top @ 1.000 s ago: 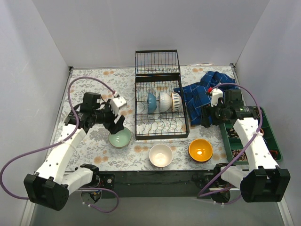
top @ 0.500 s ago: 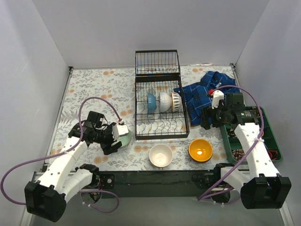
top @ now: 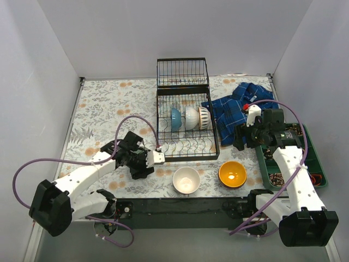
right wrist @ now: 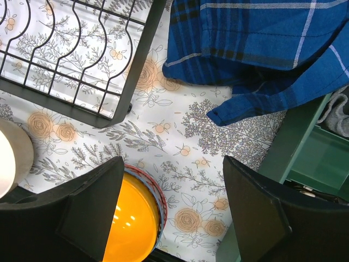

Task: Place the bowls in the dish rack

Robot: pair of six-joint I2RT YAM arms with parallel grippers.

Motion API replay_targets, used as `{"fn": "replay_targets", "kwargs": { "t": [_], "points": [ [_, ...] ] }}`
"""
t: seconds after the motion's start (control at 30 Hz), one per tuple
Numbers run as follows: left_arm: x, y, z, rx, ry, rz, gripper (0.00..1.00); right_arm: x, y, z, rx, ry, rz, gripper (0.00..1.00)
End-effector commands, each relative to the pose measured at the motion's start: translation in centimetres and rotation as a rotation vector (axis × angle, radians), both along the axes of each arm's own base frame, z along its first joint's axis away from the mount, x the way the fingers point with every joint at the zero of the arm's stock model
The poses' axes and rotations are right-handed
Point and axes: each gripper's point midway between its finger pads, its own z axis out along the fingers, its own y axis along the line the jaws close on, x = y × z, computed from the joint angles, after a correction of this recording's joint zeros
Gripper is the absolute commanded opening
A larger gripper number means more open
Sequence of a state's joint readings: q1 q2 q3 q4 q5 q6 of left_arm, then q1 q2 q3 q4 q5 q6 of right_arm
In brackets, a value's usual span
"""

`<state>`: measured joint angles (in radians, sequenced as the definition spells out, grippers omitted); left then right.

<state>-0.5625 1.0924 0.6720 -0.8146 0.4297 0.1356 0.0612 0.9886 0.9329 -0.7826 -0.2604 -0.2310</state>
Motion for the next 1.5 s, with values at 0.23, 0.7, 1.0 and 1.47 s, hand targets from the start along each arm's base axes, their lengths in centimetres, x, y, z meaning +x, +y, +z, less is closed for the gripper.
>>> {"fn": "replay_targets", "kwargs": {
  "t": [0.23,0.7,1.0,1.47],
  "points": [
    [2.4,0.5,-1.2,0.107,-0.045,0.207,0.19,0.4,0.0,0.5,0.011,-0.046,-0.014,0.82],
    [2.9,1.5,6.8,0.075,-0.131,0.332,0.0,0.4,0.3,0.5,0.031,-0.033,-0.019,0.82],
    [8.5,-6.2,14.2,-0.32,0.018,0.468,0.0,1.1,0.1,0.9,0.025,-0.03,-0.028,0.82],
    [18.2,-12.1,19.5,-0.865,0.414,0.57,0.0,0.6,-1.7,0.8,-0.032,-0.049,-0.076,0.82]
  ]
}}
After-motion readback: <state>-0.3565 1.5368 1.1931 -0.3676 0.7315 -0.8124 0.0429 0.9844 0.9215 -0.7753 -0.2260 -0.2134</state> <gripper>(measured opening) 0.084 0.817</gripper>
